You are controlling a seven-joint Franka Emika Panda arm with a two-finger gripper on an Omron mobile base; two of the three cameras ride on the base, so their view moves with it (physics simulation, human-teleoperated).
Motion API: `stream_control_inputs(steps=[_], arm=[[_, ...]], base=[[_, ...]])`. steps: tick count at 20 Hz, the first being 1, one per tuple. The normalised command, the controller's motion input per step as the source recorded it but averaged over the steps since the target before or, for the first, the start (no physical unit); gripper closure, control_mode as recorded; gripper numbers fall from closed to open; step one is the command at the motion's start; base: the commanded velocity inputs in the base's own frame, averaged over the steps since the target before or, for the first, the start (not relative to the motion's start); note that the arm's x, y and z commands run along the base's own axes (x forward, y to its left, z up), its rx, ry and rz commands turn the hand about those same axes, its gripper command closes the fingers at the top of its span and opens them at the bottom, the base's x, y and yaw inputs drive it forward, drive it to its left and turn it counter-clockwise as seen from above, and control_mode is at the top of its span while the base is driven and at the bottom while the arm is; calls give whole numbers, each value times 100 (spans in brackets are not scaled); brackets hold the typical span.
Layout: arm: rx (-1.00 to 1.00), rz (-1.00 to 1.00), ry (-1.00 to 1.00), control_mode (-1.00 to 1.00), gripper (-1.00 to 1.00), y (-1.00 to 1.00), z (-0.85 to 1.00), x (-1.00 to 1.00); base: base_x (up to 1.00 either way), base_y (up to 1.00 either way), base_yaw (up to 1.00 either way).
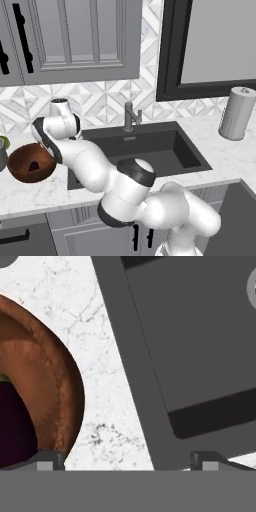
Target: Pick the eggplant from the sink and place it in the bowl. Then pick the bowl and place it in the microwave. Then close the microwave door and press the start button.
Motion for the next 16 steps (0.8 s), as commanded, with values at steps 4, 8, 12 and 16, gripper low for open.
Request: stream_control_inputs(steps=[4,8,12,16], arm=[[0,3,1,-100,-100,46,-11,14],[0,1,0,-100,-100,14,-22,4],[0,0,0,-100,-100,0,-35,3],[0,0,0,-100,-100,3,-31,32]], base=[[0,0,0],[0,0,0],[0,0,0],[0,0,0]])
